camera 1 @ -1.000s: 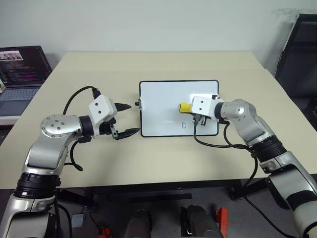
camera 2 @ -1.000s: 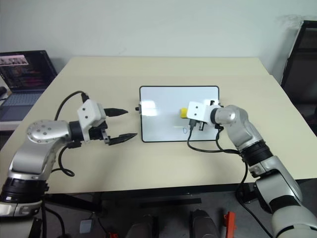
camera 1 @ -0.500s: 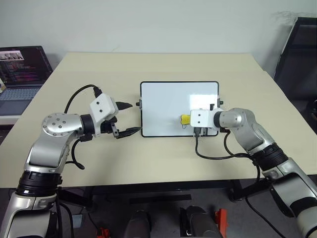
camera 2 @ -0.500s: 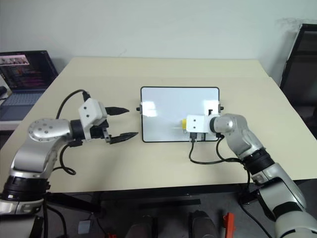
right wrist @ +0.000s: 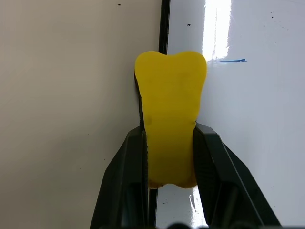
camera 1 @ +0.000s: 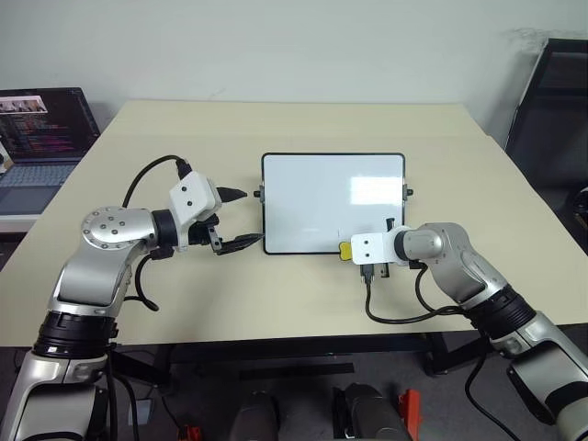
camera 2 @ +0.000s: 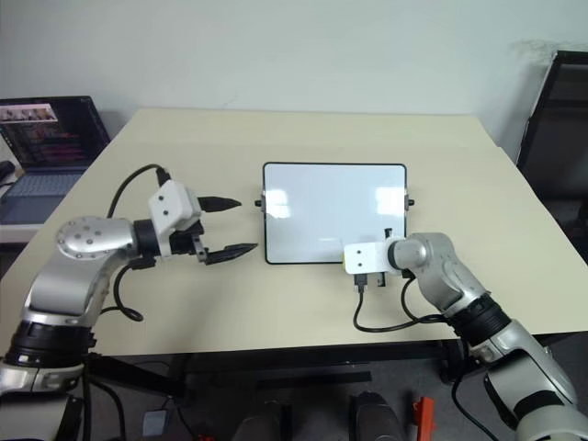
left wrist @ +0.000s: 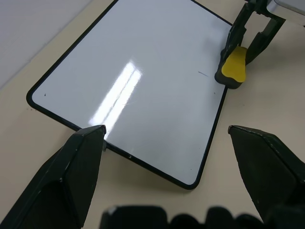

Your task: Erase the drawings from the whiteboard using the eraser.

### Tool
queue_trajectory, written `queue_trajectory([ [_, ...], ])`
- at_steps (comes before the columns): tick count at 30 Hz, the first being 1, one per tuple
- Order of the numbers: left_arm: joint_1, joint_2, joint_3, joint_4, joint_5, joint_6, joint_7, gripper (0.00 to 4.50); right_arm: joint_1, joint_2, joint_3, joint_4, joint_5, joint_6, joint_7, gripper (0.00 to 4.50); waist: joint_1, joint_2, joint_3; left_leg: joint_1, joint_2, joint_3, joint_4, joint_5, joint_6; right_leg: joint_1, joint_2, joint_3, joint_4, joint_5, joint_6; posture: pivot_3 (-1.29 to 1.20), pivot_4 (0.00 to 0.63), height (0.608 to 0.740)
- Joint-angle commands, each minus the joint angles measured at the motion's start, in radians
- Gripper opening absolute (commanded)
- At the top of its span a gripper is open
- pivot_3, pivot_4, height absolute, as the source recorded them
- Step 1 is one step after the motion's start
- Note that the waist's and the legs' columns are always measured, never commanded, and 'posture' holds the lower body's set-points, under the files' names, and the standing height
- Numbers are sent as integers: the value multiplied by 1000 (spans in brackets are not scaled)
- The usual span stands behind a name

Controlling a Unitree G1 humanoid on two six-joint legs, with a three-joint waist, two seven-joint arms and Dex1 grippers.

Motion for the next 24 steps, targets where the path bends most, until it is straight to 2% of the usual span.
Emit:
queue_trajectory([
  [1,-24,1,5,-6,2,-20,-5,4500,-36,3,-4,65,-46,33,-22,964,-3,0,0,0,0,0,0,0,0,0,0,0,0,0,0,0,150,740],
  [9,-18,0,12,-12,3,-18,4,4500,-165,34,-26,97,-58,33,-74,964,-5,2,2,1,1,2,-1,0,0,-1,0,1,1,0,0,0,150,740],
  [14,-20,-1,11,-9,5,-18,7,4500,-213,70,-33,183,-76,56,-162,964,-7,2,2,-10,1,3,-2,0,0,-12,0,1,2,0,0,0,150,740],
  [17,-20,-3,12,-9,6,-18,6,4500,-206,74,-29,199,-80,64,-171,964,-6,2,2,-10,1,3,-1,0,0,-11,0,1,1,1,0,0,150,740],
  [24,-22,-4,10,-6,6,-16,3,4500,-108,66,3,114,-56,77,-88,964,-3,2,2,-10,0,2,-1,0,0,-11,0,1,1,0,0,0,150,740],
])
